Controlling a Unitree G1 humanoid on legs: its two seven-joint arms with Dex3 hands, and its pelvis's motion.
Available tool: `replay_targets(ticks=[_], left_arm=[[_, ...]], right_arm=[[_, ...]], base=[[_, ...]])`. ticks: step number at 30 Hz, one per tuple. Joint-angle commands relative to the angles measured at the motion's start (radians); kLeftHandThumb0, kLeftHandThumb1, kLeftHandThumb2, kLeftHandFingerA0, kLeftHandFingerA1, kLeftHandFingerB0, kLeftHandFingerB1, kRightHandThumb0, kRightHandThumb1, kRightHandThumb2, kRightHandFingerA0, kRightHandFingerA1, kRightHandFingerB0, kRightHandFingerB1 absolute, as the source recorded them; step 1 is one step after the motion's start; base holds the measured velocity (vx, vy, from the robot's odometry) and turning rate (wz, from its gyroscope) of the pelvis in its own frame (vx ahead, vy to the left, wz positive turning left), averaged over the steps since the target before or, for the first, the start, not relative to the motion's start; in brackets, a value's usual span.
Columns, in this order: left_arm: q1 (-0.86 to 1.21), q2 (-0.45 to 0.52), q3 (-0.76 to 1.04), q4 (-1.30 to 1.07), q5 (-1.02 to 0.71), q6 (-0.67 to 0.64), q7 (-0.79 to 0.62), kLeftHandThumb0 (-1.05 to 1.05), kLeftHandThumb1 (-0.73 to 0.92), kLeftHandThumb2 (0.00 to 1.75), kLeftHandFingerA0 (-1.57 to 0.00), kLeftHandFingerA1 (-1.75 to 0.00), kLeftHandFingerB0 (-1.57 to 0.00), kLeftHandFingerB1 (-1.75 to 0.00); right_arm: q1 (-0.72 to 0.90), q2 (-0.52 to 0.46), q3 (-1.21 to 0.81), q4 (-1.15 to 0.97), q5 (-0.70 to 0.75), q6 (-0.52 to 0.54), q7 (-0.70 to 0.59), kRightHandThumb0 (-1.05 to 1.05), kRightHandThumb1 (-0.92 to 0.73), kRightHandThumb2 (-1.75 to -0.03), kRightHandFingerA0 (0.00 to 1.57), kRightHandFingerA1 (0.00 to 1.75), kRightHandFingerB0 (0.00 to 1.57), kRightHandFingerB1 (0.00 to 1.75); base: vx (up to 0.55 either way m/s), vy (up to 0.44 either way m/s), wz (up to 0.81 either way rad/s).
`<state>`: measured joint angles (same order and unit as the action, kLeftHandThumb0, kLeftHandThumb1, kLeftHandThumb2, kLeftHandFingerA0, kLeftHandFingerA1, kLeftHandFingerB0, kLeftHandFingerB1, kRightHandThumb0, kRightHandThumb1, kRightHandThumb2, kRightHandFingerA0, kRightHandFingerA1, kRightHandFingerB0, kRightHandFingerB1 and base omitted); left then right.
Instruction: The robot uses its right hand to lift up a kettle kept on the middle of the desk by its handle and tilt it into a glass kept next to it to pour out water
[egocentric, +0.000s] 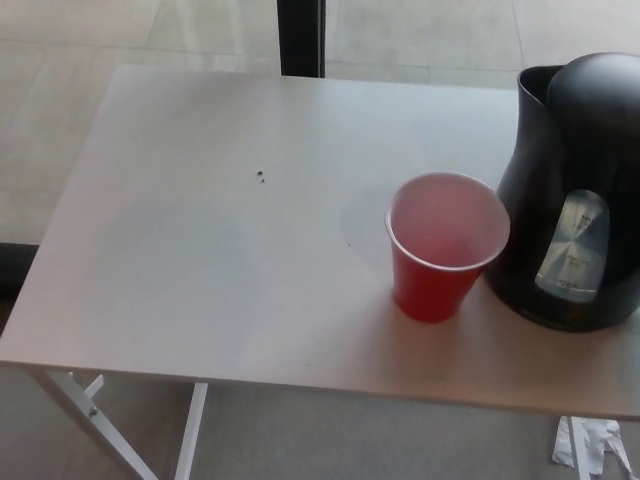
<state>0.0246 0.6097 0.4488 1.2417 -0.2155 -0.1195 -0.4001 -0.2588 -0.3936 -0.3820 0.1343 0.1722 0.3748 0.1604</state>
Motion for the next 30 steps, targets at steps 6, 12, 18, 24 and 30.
replay_targets(ticks=[6, 12, 18, 24, 30], left_arm=[[-0.002, 0.003, 0.008, 0.015, -0.007, -0.007, 0.015, -0.89, 0.76, 1.14, -0.44, -0.63, -0.31, -0.59], [-0.001, 0.002, 0.009, 0.012, -0.008, -0.015, 0.014, -0.90, 0.92, 0.71, -0.49, -0.59, -0.32, -0.53], [0.002, 0.003, 0.010, 0.013, -0.008, -0.011, 0.014, -0.93, 0.79, 1.17, -0.45, -0.64, -0.30, -0.59], [-0.001, 0.004, 0.011, 0.010, -0.009, -0.010, 0.015, -0.89, 0.80, 1.18, -0.45, -0.64, -0.29, -0.59], [-0.010, 0.008, 0.015, 0.011, -0.009, -0.009, 0.015, -0.80, 0.76, 1.17, -0.43, -0.64, -0.26, -0.58]], right_arm=[[-0.079, 0.020, -0.094, 0.093, -0.023, -0.187, -0.140, 0.03, -0.47, -1.34, 0.89, 1.75, 0.80, 1.58], [-0.074, 0.006, -0.066, 0.120, -0.081, -0.249, -0.181, -0.03, -0.47, -1.32, 0.92, 1.75, 0.82, 1.57], [-0.069, 0.004, -0.070, 0.139, -0.034, -0.282, -0.108, -0.03, -0.42, -1.36, 0.94, 1.75, 0.73, 1.68], [-0.061, 0.013, -0.076, 0.130, 0.032, -0.293, -0.013, -0.07, -0.43, -1.36, 0.99, 1.75, 0.85, 1.63], [-0.074, 0.008, -0.068, 0.114, 0.066, -0.243, 0.042, -0.02, -0.45, -1.32, 1.00, 1.75, 0.85, 1.60]], base=[[0.00, 0.000, 0.00], [0.00, 0.000, 0.00], [0.00, 0.000, 0.00], [0.00, 0.000, 0.00], [0.00, 0.000, 0.00]])
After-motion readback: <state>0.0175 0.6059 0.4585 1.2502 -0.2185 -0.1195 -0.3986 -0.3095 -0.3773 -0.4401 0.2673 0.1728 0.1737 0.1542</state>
